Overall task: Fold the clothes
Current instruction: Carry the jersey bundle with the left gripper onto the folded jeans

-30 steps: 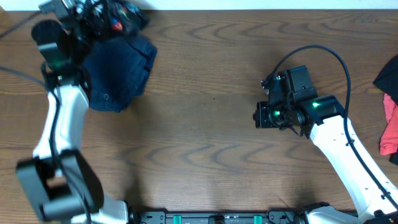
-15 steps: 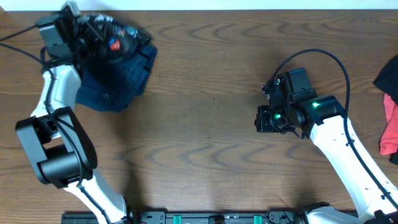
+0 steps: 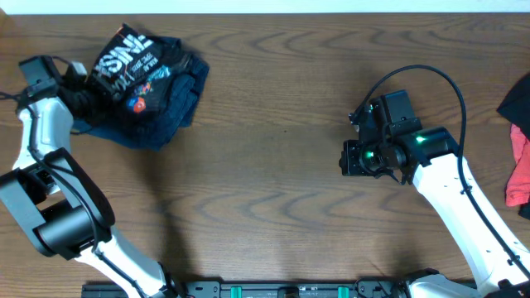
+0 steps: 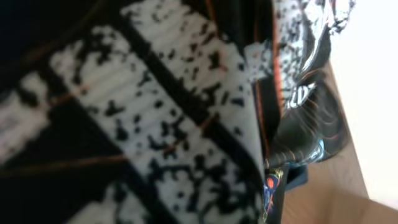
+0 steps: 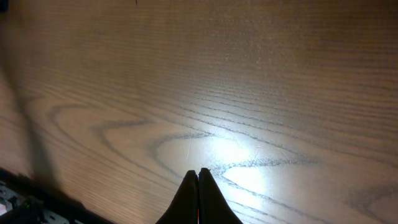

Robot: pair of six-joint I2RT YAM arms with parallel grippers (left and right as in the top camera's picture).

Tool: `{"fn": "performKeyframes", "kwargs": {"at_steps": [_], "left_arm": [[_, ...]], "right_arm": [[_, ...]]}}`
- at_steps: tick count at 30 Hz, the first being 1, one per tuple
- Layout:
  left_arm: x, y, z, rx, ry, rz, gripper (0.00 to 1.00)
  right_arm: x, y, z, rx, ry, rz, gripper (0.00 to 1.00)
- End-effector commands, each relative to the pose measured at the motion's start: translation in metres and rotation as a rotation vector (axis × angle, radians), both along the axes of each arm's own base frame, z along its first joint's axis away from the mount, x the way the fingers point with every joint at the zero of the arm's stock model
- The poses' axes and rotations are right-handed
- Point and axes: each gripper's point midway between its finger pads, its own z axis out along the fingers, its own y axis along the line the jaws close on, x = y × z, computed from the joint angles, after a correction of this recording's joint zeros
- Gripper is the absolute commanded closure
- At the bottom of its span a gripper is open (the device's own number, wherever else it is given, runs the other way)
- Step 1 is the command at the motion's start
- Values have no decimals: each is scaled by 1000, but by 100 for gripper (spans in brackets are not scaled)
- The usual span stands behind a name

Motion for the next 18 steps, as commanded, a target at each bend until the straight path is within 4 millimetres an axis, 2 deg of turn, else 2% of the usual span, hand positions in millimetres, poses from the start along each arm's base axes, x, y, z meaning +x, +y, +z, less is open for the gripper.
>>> {"fn": "performKeyframes", "kwargs": {"at_steps": [1, 3, 7, 10, 14, 15, 16, 18], "left_arm": [[-2, 5, 33, 48, -59, -13, 61], [-4, 5, 33, 51, -52, -13, 47], [-11, 0, 40, 34, -40, -18, 37], [-14, -2, 71, 95, -115, -49, 36], [-27, -8, 127, 247, -250, -134, 35], [-35, -9, 143, 303, -278, -155, 36], [-38, -9, 148, 325, -280, -153, 43], [-51, -2, 157, 395, -250, -114, 69]], "right_arm": [[3, -1, 3, 2, -8, -18, 99], [4, -1, 4, 4, -14, -18, 99], [3, -1, 3, 3, -11, -17, 99], [3, -1, 3, 2, -12, -15, 99], [7, -3, 3, -9, -29, -16, 99], [8, -3, 4, -12, -36, -18, 99], [9, -3, 4, -14, -40, -19, 99], [12, -4, 4, -16, -52, -21, 99]]}}
